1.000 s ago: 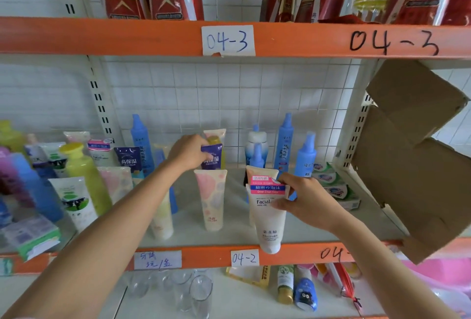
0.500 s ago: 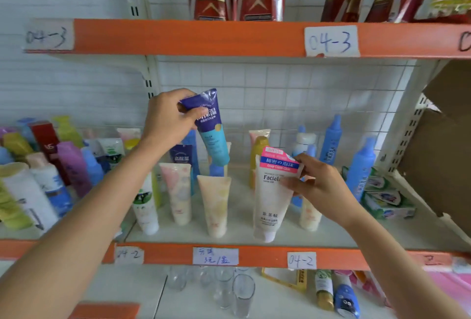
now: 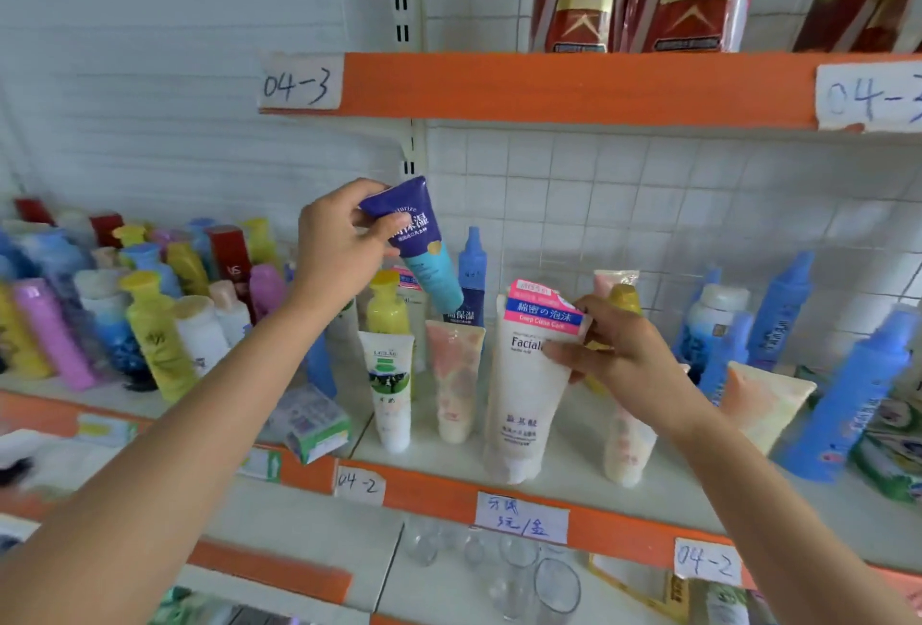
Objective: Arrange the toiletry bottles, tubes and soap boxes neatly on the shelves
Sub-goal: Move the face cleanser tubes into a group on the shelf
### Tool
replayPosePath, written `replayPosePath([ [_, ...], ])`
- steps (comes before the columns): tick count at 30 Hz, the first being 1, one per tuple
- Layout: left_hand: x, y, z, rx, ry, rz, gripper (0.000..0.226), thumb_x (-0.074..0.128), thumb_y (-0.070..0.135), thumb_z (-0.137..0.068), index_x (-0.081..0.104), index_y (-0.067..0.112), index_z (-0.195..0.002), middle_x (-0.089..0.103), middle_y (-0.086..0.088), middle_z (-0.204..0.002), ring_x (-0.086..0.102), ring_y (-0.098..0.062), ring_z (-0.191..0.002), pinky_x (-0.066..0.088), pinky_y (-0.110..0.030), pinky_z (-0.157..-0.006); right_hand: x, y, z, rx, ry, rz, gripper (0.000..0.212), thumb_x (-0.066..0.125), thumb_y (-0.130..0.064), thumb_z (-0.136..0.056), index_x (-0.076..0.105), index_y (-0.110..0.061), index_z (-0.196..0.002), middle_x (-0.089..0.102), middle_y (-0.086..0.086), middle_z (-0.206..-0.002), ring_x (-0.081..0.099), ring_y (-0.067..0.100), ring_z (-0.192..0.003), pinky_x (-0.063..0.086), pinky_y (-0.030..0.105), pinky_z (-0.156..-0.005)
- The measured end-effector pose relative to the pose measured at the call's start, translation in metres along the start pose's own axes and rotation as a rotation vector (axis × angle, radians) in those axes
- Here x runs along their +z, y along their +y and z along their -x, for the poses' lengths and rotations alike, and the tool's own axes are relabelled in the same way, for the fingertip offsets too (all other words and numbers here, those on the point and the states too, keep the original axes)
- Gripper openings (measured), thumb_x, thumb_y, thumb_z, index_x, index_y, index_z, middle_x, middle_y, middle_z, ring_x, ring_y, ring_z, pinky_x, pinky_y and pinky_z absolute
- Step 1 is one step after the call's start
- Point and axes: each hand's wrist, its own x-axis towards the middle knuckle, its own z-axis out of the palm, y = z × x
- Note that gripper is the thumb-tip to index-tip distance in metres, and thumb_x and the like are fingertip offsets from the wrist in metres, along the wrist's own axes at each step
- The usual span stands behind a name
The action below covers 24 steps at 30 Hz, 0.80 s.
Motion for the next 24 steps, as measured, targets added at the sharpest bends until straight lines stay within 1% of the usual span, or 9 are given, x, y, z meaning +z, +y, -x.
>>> replayPosePath([
  [4,0.014,-0.007,-0.007,-0.061,-0.03,-0.043,0.017,0.066,0.0,-0.081,0.062,0.003,-0.098,0.064,-0.01,-0.084,0.065,-0.018,-0.069,0.055,-0.017,-0.05,-0.008,0.001,-0.007,-0.001,-0.027,-0.014,0.012,0.068,-0.007,-0.08,0.06,-0.011,-0.088,0.066,0.001,-0.08,0.061,0.012,-0.07,0.05,0.019,-0.057],
  [8,0.023,-0.015,-0.011,-0.112,-0.097,-0.08,0.018,0.067,0.001,-0.08,0.061,0.01,-0.094,0.064,-0.009,-0.085,0.066,-0.02,-0.072,0.058,-0.025,-0.055,-0.019,0.004,-0.008,0.003,-0.04,-0.038,0.011,0.067,-0.004,-0.081,0.06,-0.008,-0.088,0.066,0.004,-0.081,0.063,0.009,-0.07,0.05,0.018,-0.057],
  [11,0.028,-0.021,-0.011,-0.11,-0.129,-0.154,0.02,0.068,0.003,-0.08,0.063,0.006,-0.099,0.064,-0.007,-0.086,0.066,-0.02,-0.073,0.058,-0.024,-0.056,-0.025,0.008,-0.011,0.003,-0.052,-0.026,0.013,0.067,-0.005,-0.081,0.06,-0.004,-0.091,0.068,0.006,-0.085,0.065,0.017,-0.076,0.053,0.022,-0.059],
  [13,0.034,-0.026,-0.008,-0.126,-0.197,-0.199,0.02,0.067,0.003,-0.08,0.063,0.005,-0.1,0.064,-0.007,-0.088,0.067,-0.021,-0.074,0.059,-0.026,-0.057,-0.026,0.009,-0.014,-0.008,-0.065,-0.022,0.012,0.067,-0.006,-0.081,0.06,-0.004,-0.09,0.068,0.004,-0.082,0.063,0.016,-0.072,0.051,0.021,-0.056],
  [16,0.047,-0.035,-0.002,-0.184,-0.345,-0.22,0.014,0.067,-0.001,-0.079,0.063,0.011,-0.086,0.066,-0.012,-0.089,0.068,-0.026,-0.078,0.06,-0.035,-0.061,-0.024,0.011,-0.015,-0.01,-0.073,-0.045,0.01,0.068,-0.005,-0.08,0.06,-0.007,-0.087,0.067,0.003,-0.08,0.062,0.014,-0.068,0.049,0.018,-0.054],
  [17,0.052,-0.039,-0.002,-0.185,-0.383,-0.259,0.015,0.068,0.0,-0.079,0.063,0.014,-0.082,0.067,-0.013,-0.091,0.067,-0.025,-0.08,0.058,-0.032,-0.063,-0.024,0.011,-0.015,-0.011,-0.071,-0.052,0.01,0.068,-0.005,-0.08,0.06,-0.008,-0.086,0.067,0.003,-0.081,0.062,0.012,-0.067,0.049,0.017,-0.054],
  [19,0.058,-0.043,-0.002,-0.154,-0.464,-0.404,0.011,0.069,0.005,-0.079,0.068,0.011,-0.088,0.069,-0.008,-0.093,0.065,-0.02,-0.084,0.047,-0.018,-0.065,-0.025,0.012,-0.013,-0.015,-0.08,-0.044,0.011,0.068,-0.004,-0.08,0.059,-0.009,-0.085,0.067,0.003,-0.08,0.062,0.012,-0.068,0.05,0.018,-0.054],
  [20,0.06,-0.044,-0.003,-0.148,-0.498,-0.45,0.014,0.069,0.007,-0.079,0.07,0.008,-0.094,0.068,-0.005,-0.092,0.064,-0.019,-0.088,0.042,-0.016,-0.067,-0.026,0.012,-0.012,-0.015,-0.085,-0.038,0.011,0.068,-0.005,-0.08,0.06,-0.01,-0.085,0.067,0.002,-0.079,0.062,0.013,-0.068,0.05,0.019,-0.055],
  [24,0.065,-0.049,-0.007,-0.181,-0.632,-0.527,0.023,0.064,0.012,-0.085,0.069,0.007,-0.106,0.07,-0.006,-0.101,0.062,-0.016,-0.092,0.043,-0.023,-0.078,-0.029,0.012,-0.009,0.004,-0.058,-0.05,0.011,0.069,-0.008,-0.079,0.06,-0.012,-0.084,0.069,-0.003,-0.077,0.063,0.014,-0.07,0.054,0.025,-0.06],
])
